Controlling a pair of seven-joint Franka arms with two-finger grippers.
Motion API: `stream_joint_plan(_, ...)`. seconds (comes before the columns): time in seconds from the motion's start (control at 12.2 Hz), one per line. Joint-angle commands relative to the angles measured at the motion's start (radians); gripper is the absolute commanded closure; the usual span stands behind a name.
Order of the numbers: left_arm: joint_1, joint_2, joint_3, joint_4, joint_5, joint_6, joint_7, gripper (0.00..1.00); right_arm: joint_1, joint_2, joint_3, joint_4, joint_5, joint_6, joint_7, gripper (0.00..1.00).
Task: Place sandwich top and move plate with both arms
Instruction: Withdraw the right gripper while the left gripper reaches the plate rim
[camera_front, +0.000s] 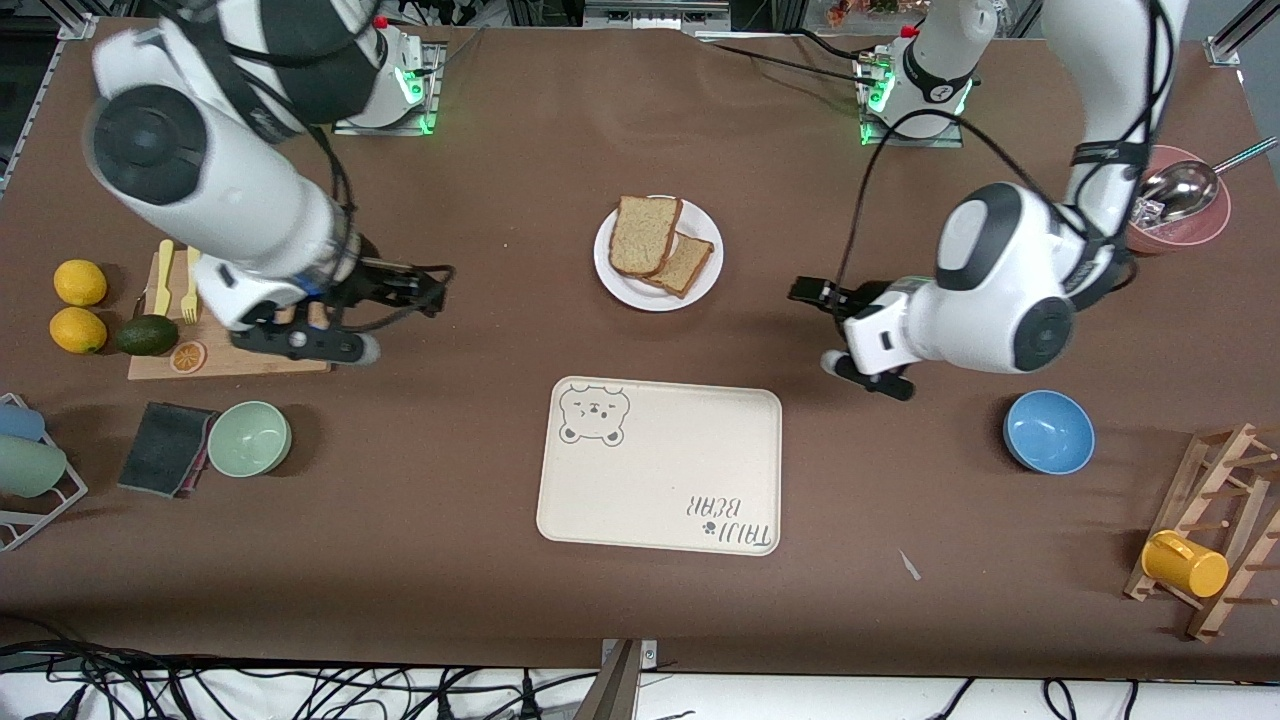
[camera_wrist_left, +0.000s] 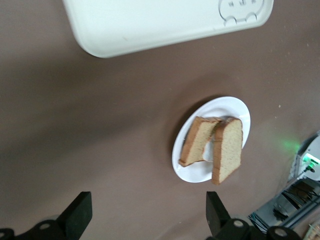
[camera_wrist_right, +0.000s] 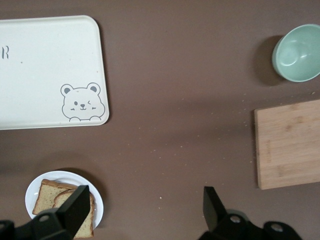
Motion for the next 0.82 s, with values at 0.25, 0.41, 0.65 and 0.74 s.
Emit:
stream_joint_plan(0.25, -0.013, 0.036, -0.14, -0.287, -0.184, 0.417, 0.086, 0.0, -0.147, -0.189, 0.005, -0.144, 0.071, -0.017, -0.163, 0.0)
stream_joint_plan(0.41, -0.018, 0.051, -0.155, -0.331, -0.276, 0.5, 0.173, 0.0, -0.197, -0.214, 0.004, -0.153, 0.076, -0.017, -0.262, 0.0)
stream_joint_plan(0.65, -0.002, 0.077, -0.157, -0.362, -0.299, 0.508, 0.317, 0.15, -0.211, -0.254, -0.056, -0.199, 0.075, -0.017, -0.365, 0.0)
stream_joint_plan(0.74, -0.016, 0.098, -0.155, -0.364, -0.346, 0.52, 0.354, 0.17, -0.211, -0.255, -0.058, -0.211, 0.07, -0.014, -0.377, 0.0)
